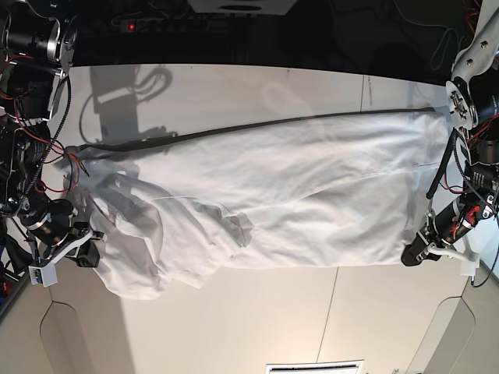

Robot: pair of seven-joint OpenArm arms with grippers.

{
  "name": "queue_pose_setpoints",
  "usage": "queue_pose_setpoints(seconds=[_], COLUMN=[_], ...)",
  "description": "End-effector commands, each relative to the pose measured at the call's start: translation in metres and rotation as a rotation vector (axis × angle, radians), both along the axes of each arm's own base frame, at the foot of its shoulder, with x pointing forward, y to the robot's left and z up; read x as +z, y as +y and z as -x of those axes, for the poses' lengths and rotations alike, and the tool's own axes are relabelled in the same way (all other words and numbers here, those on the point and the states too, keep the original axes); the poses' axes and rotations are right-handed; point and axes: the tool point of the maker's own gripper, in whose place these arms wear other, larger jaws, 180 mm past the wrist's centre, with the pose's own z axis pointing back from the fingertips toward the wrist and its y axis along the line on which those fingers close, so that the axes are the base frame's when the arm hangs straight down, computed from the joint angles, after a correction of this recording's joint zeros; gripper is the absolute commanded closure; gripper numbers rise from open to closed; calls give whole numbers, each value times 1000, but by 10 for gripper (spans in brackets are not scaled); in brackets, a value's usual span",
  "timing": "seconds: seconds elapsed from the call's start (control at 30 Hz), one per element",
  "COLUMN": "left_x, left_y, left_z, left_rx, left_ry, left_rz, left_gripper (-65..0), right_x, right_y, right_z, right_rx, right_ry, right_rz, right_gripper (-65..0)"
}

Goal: Layout the t-shirt on the table in an organized manner, then fold the t-shirt properly
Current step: 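Pull both shirt ends apart with both grippers to stretch it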

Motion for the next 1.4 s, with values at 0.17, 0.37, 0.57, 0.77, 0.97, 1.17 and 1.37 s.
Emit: queue_pose_setpoints(seconds=[0.17, 0.37, 0.57, 0.77, 0.97, 1.17, 1.37], left_x=[36, 36, 42, 48, 61, 61, 61], left_y=[-6, 10, 35, 40, 47, 48, 48], left_z=[-11, 0, 16, 31, 41, 43, 43], left_rx=[-29, -24, -5, -24, -24, -22, -23], left_ry=[-65, -48, -67, -93, -137, -140, -138], left_rz=[147, 146, 96, 34, -18, -23, -25], left_gripper=[0, 0, 0, 0, 0, 0, 0], right_x=[50, 51, 20, 14, 26, 25, 31], right_y=[12, 9, -12, -41, -73, -79, -72], right_z=[-3, 15, 47, 62, 69, 73, 65], right_rx=[83, 111, 95, 6, -108, -126, -112], right_ry=[-18, 14, 103, 115, 72, 82, 37], right_rz=[-3, 60, 98, 72, 1, -1, -3], right_gripper=[0, 0, 0, 0, 0, 0, -304])
